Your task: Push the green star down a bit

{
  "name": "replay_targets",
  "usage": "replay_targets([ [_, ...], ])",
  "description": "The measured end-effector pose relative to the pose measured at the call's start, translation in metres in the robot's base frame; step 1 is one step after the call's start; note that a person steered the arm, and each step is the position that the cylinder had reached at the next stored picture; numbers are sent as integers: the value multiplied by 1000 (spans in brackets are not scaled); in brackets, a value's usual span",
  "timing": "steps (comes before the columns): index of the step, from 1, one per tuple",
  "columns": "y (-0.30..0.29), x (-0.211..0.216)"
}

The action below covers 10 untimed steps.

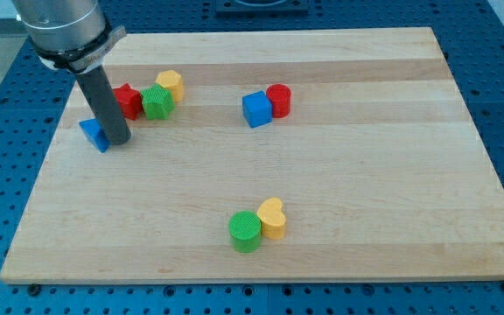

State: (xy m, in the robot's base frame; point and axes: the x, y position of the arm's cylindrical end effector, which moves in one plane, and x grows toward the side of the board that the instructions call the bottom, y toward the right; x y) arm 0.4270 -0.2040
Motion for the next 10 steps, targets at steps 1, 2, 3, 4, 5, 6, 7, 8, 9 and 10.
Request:
replay_targets([
  [1, 3, 0],
  [2, 57, 8],
  [3, 103, 15],
  [4, 103, 15],
  [5, 103, 15],
  [6, 108, -8],
  [7, 139, -38],
  [8, 157, -80],
  [9, 141, -140],
  [10, 94, -174],
])
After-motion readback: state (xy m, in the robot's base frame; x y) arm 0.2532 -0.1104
